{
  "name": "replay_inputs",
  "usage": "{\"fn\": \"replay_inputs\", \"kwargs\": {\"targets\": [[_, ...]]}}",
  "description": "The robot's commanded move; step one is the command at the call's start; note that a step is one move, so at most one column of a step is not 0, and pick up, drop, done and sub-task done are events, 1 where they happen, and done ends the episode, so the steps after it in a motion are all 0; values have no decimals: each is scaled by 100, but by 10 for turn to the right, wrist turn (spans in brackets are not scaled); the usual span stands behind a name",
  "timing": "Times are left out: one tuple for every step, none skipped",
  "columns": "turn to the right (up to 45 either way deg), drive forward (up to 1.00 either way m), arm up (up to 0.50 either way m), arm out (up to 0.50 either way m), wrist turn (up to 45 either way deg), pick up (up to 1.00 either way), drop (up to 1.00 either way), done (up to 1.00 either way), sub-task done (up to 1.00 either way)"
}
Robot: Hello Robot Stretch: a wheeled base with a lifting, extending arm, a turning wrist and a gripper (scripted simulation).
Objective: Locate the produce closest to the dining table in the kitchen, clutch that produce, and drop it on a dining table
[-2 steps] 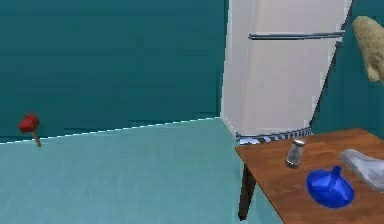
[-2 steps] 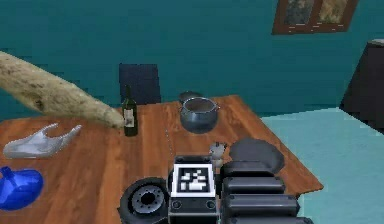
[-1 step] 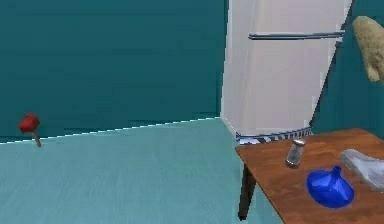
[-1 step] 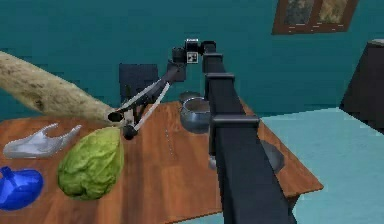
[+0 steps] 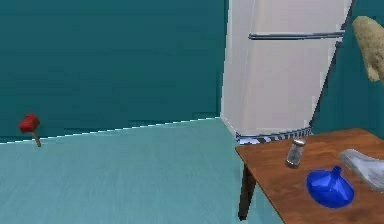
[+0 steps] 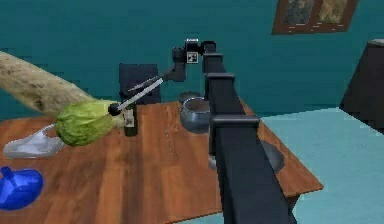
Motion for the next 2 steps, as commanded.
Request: {"fn": "replay_inputs", "kwargs": {"targets": [[0, 0, -14, 0, 0, 0, 0, 0, 0], [0, 0, -32, 0, 0, 0, 0, 0, 0]]}}
